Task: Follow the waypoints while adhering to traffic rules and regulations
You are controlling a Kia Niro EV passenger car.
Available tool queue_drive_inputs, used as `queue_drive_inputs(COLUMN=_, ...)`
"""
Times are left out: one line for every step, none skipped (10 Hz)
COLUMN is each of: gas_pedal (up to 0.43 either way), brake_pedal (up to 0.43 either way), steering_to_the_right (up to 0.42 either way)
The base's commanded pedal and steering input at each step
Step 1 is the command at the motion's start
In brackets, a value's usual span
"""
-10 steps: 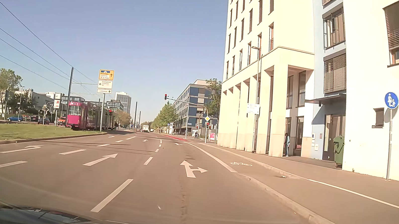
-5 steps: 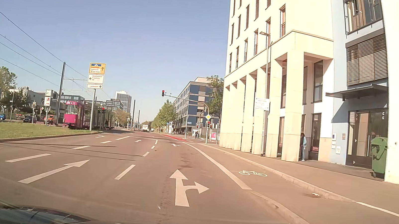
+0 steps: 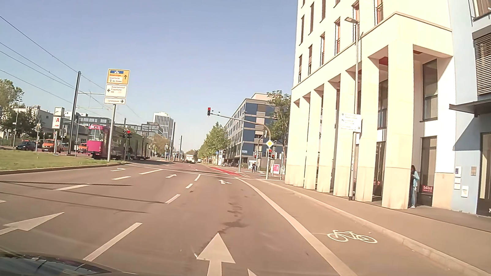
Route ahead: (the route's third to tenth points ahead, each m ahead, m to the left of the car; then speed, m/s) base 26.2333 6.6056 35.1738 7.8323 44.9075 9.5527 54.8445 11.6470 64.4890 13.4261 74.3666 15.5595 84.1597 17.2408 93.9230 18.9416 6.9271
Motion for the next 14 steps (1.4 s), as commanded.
queue_drive_inputs(gas_pedal=0.039, brake_pedal=0.000, steering_to_the_right=-0.045)
queue_drive_inputs(gas_pedal=0.039, brake_pedal=0.000, steering_to_the_right=-0.045)
queue_drive_inputs(gas_pedal=0.039, brake_pedal=0.000, steering_to_the_right=-0.045)
queue_drive_inputs(gas_pedal=0.039, brake_pedal=0.000, steering_to_the_right=-0.044)
queue_drive_inputs(gas_pedal=0.039, brake_pedal=0.000, steering_to_the_right=-0.040)
queue_drive_inputs(gas_pedal=0.039, brake_pedal=0.000, steering_to_the_right=-0.036)
queue_drive_inputs(gas_pedal=0.039, brake_pedal=0.000, steering_to_the_right=-0.035)
queue_drive_inputs(gas_pedal=0.028, brake_pedal=0.000, steering_to_the_right=-0.029)
queue_drive_inputs(gas_pedal=0.000, brake_pedal=0.000, steering_to_the_right=-0.022)
queue_drive_inputs(gas_pedal=0.000, brake_pedal=0.000, steering_to_the_right=-0.018)
queue_drive_inputs(gas_pedal=0.000, brake_pedal=0.000, steering_to_the_right=-0.016)
queue_drive_inputs(gas_pedal=0.000, brake_pedal=0.000, steering_to_the_right=-0.016)
queue_drive_inputs(gas_pedal=0.000, brake_pedal=0.000, steering_to_the_right=-0.016)
queue_drive_inputs(gas_pedal=0.000, brake_pedal=0.000, steering_to_the_right=-0.015)
